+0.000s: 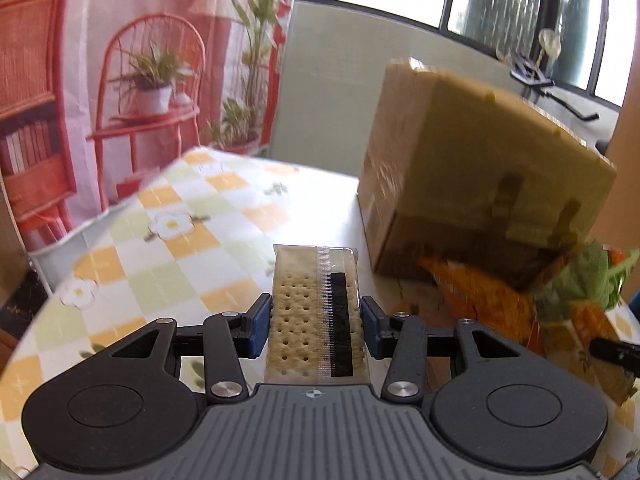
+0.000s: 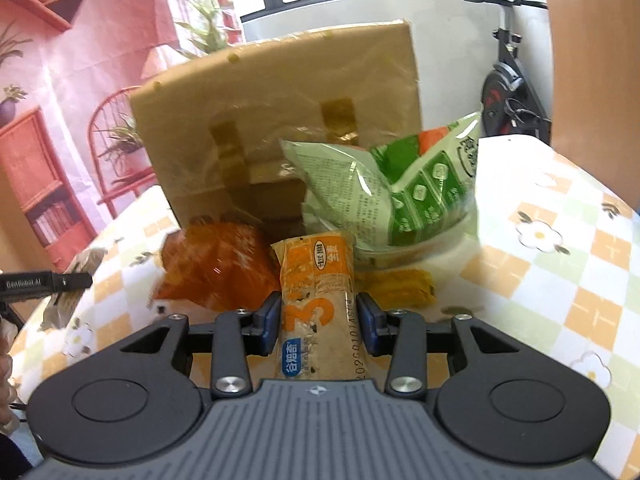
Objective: Organize snacks
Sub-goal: 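Lift both held snacks up over the open cardboard box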
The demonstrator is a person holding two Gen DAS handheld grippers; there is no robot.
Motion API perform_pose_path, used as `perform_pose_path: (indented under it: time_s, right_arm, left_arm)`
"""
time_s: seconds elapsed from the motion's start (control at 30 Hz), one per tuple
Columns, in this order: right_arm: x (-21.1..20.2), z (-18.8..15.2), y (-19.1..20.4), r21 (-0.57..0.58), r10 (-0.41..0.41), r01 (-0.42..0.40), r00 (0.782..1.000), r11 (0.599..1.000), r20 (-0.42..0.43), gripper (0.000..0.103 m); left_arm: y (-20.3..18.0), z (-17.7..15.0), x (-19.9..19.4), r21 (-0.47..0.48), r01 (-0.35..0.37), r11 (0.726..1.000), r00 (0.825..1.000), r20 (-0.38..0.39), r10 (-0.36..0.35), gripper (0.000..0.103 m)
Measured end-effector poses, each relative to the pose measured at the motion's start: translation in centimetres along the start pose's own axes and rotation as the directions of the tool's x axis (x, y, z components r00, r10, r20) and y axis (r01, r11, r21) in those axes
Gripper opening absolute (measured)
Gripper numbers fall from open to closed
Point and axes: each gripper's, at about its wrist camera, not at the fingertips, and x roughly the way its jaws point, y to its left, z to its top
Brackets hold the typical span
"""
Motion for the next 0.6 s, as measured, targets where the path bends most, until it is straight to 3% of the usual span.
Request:
perform_pose_path:
  time_s: [0.3, 0.6]
  right_arm:
    - [0.1, 2.1, 1.4, 0.001, 0.090, -0.090, 0.996, 0.996, 0.026, 0.042]
    - [-2.5, 7.4, 2.0, -0.069, 0.114, -0.102, 0.972, 0.992, 0.203, 0.042]
  left_arm:
    - [0.0, 1.5, 0.3, -0.003, -0.002, 1.000, 1.000, -0.007, 0.002, 0.049]
    - [-1.7, 6.5, -2.2, 0.002, 0.094, 0.996, 0.990, 0.108, -0.093, 0.049]
